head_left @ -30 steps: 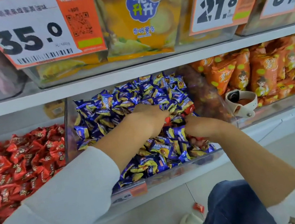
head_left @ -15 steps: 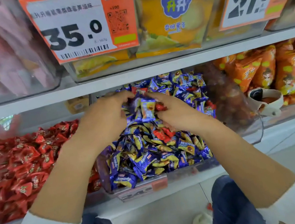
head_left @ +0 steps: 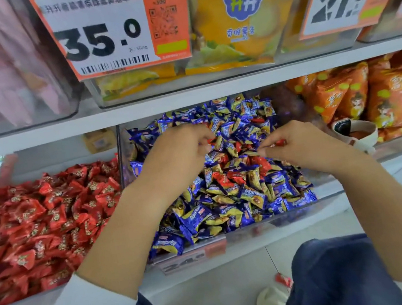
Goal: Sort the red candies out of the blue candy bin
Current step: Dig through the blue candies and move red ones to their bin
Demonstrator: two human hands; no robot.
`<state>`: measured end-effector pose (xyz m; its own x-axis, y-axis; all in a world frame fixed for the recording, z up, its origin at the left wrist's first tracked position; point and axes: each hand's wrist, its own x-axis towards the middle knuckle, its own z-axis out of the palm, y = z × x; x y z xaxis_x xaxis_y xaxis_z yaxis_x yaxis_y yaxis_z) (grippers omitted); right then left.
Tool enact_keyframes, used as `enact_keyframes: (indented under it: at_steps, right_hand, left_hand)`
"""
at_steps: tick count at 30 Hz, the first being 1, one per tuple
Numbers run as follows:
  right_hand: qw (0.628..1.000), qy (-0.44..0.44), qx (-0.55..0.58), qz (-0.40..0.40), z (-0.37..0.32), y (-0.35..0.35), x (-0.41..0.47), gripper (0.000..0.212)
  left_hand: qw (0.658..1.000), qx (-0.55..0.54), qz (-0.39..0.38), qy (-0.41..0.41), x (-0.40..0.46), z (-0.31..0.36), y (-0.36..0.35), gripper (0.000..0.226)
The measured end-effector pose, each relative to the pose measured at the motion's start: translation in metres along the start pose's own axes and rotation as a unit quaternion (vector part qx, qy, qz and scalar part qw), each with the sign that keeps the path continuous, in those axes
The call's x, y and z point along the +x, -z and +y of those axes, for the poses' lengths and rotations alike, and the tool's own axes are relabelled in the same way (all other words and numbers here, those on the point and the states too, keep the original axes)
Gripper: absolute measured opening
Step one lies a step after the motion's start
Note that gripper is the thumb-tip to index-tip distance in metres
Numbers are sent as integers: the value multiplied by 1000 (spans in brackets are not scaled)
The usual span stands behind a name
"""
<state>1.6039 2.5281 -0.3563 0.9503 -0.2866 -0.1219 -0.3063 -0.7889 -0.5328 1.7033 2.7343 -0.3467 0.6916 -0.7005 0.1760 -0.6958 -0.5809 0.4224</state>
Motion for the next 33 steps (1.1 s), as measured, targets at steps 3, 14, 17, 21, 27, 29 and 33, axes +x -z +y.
enact_keyframes:
  at_steps: [3,14,17,21,27,29,33]
  right_hand:
    - [997,-29,-64,9,1,-6,2,30]
    - [988,-27,-142,-60,8,-23,11,20]
    - [996,-39,-81,4,9,-14,8,37]
    - [993,-81,-60,63,8,-10,8,47]
    - [997,-33,-71,-6,6,-12,4,14]
    - [998,-9,-66,-15,5,-16,4,14]
    - [994,1,-107,-21,2,-29,7,27]
  left_hand:
    - [994,25,-106,-23,1,18,-14,32]
    - [967,154,-191,-67,-4,29,-43,35]
    - [975,118,-176,-65,-3,24,-43,21]
    - [994,33,-96,-38,-4,12,-35,12]
    - [999,-47,-5,21,5,4,-16,16]
    - [997,-58,34,42,11,1,-11,10]
    - [996,-1,39,80,27,-4,-14,12]
